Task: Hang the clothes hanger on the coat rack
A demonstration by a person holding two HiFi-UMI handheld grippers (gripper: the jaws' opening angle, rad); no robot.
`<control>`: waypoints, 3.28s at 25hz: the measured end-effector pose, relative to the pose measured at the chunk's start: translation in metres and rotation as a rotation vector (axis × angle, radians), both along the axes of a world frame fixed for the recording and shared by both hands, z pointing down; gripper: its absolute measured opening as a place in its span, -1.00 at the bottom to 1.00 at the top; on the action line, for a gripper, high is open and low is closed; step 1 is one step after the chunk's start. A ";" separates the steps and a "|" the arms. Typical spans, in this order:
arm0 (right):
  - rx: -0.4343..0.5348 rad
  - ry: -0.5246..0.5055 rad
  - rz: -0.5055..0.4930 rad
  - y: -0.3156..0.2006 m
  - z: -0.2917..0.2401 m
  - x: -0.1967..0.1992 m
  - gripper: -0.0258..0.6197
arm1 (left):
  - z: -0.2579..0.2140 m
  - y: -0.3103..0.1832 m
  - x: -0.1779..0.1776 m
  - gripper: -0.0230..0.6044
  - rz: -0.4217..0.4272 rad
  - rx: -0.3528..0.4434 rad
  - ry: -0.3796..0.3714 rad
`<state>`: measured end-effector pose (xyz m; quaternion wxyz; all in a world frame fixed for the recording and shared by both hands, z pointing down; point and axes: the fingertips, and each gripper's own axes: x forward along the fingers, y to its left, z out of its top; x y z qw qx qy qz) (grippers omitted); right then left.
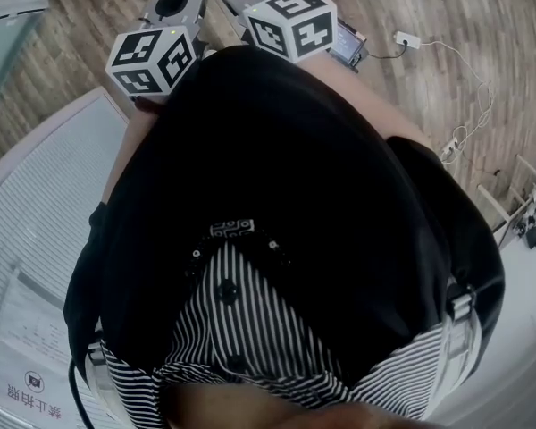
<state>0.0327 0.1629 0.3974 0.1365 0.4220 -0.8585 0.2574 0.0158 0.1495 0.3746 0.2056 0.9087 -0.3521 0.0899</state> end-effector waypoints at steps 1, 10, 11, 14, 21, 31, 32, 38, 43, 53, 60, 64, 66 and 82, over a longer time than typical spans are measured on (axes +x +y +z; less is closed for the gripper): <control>-0.002 -0.001 0.001 -0.004 0.001 -0.008 -0.84 | 0.001 -0.004 -0.009 -0.92 0.000 0.000 0.003; -0.013 0.023 -0.023 -0.042 0.013 -0.081 -0.84 | 0.011 -0.041 -0.087 -0.92 -0.051 0.001 0.035; -0.013 0.026 -0.030 -0.043 0.014 -0.087 -0.84 | 0.012 -0.041 -0.094 -0.92 -0.061 -0.001 0.039; -0.016 0.039 -0.056 -0.043 0.015 -0.108 -0.84 | 0.013 -0.043 -0.117 -0.92 -0.089 -0.005 0.049; -0.023 0.054 -0.103 -0.055 0.021 -0.137 -0.84 | 0.021 -0.053 -0.147 -0.92 -0.145 -0.017 0.060; -0.036 0.045 -0.191 -0.092 0.023 -0.166 -0.84 | 0.023 -0.086 -0.171 -0.92 -0.213 -0.032 0.051; -0.036 0.044 -0.198 -0.098 0.023 -0.168 -0.84 | 0.023 -0.091 -0.174 -0.92 -0.223 -0.034 0.049; -0.034 0.045 -0.248 -0.137 0.023 -0.171 -0.84 | 0.021 -0.132 -0.176 -0.92 -0.260 -0.032 0.050; -0.021 0.048 -0.245 -0.177 0.021 -0.159 -0.84 | 0.020 -0.171 -0.164 -0.92 -0.260 -0.034 0.049; -0.031 0.022 -0.260 -0.262 0.016 -0.128 -0.84 | 0.010 -0.253 -0.131 -0.91 -0.267 -0.033 0.020; -0.042 0.000 -0.278 -0.319 0.014 -0.108 -0.84 | 0.007 -0.310 -0.107 -0.91 -0.266 -0.037 -0.005; -0.042 -0.008 -0.289 -0.348 0.011 -0.098 -0.84 | 0.002 -0.340 -0.096 -0.91 -0.278 -0.036 -0.013; -0.045 -0.015 -0.295 -0.364 0.011 -0.091 -0.84 | 0.002 -0.356 -0.088 -0.91 -0.285 -0.037 -0.018; -0.073 -0.057 -0.321 -0.437 0.026 -0.053 -0.84 | 0.017 -0.429 -0.049 -0.91 -0.313 -0.071 -0.051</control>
